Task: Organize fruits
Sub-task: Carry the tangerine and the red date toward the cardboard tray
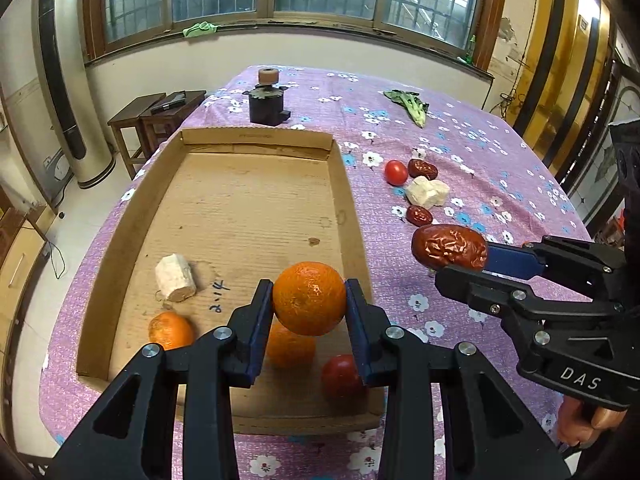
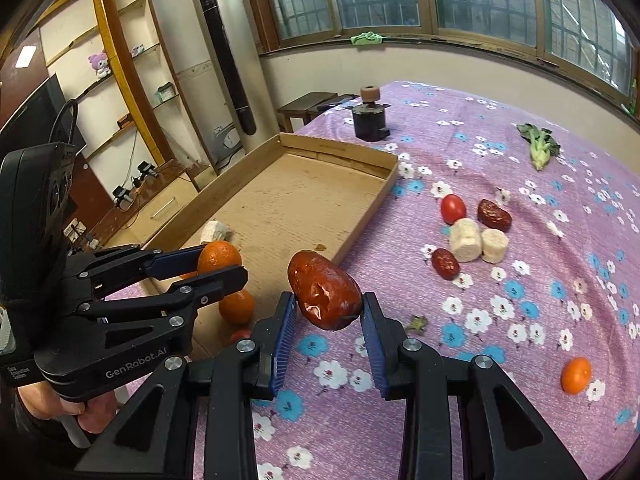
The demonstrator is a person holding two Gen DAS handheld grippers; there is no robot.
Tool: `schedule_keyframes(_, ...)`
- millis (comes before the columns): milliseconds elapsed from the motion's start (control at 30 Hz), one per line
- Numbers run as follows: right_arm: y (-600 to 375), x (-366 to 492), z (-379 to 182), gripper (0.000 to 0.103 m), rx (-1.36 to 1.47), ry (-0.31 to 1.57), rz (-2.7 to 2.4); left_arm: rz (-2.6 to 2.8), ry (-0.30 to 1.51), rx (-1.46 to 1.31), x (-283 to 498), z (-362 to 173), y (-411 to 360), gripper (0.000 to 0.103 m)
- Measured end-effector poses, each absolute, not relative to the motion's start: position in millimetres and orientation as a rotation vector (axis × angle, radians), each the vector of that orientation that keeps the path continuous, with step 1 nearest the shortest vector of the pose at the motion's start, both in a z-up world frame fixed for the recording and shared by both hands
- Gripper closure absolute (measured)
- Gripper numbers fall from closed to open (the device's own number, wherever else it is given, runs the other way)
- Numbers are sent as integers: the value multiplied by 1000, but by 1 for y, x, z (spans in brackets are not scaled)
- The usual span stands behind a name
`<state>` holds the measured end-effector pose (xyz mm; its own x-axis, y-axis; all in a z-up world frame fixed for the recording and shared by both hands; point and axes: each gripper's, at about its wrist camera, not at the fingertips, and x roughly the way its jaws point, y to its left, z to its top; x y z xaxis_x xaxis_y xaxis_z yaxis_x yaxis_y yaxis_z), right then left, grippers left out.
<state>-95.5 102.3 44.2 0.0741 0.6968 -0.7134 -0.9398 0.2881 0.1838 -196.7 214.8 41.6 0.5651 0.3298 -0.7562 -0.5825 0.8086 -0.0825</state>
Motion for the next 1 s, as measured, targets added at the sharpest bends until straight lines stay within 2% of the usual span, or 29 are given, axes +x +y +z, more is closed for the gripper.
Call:
schedule_keyframes(700, 131, -106, 34, 69, -391, 841, 1308, 591, 823, -380, -209, 32, 246, 70)
schedule_keyframes(1000, 156, -106, 28, 69, -386, 857, 1317, 646, 829, -438, -210, 31, 292, 70)
